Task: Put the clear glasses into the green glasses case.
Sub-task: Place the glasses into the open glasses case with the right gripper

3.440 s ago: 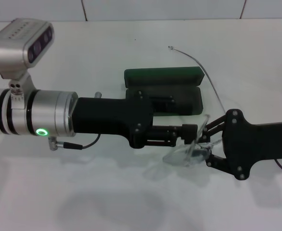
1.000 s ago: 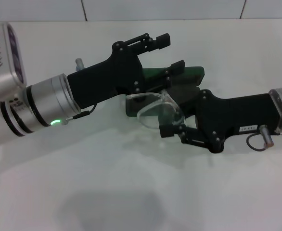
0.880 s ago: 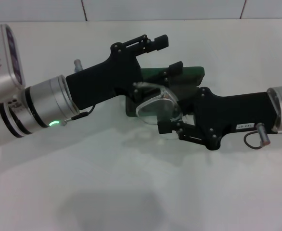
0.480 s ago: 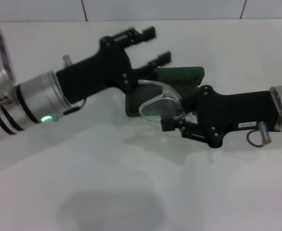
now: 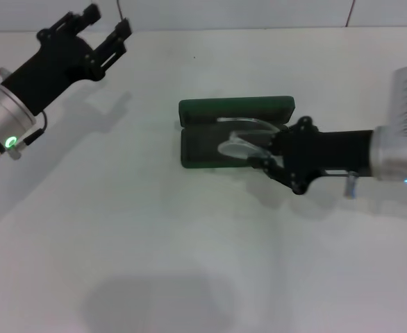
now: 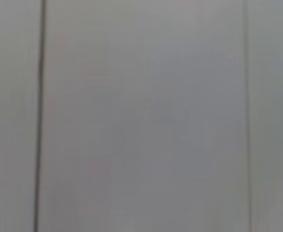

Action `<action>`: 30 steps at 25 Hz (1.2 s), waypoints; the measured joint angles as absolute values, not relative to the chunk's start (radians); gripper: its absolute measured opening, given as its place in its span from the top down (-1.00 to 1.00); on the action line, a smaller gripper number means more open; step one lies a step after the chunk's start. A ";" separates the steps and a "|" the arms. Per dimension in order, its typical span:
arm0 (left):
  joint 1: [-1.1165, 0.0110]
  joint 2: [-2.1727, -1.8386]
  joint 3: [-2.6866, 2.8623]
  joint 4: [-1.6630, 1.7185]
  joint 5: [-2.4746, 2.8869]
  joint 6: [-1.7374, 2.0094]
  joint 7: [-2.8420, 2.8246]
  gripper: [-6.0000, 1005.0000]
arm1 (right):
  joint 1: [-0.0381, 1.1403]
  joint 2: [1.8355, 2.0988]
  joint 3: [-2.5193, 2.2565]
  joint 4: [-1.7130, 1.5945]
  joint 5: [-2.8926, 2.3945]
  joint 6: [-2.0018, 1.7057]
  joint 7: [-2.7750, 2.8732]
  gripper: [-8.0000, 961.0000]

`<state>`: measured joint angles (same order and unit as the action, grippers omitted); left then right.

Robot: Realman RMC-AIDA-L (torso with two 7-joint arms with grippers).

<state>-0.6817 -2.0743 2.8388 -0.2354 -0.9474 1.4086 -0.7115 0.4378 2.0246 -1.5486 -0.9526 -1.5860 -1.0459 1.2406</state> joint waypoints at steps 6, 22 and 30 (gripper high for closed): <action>-0.686 -2.080 2.841 -0.236 -0.941 1.359 -0.710 -0.22 | 0.419 2.024 -1.786 -1.037 -1.604 -0.719 1.247 0.68; -0.697 -2.082 2.843 -0.228 -0.905 1.357 -0.738 -0.22 | 0.452 2.028 -2.021 -1.022 -1.631 -0.328 1.259 0.67; -0.704 -2.082 2.843 -0.228 -0.889 1.357 -0.739 -0.22 | 0.451 2.029 -2.032 -1.009 -1.631 -0.319 1.259 0.67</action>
<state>-0.7040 -2.0817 2.8425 -0.2283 -0.8893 1.3574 -0.7389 0.4508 2.0293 -2.0321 -1.0087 -1.6306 -0.3191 1.2592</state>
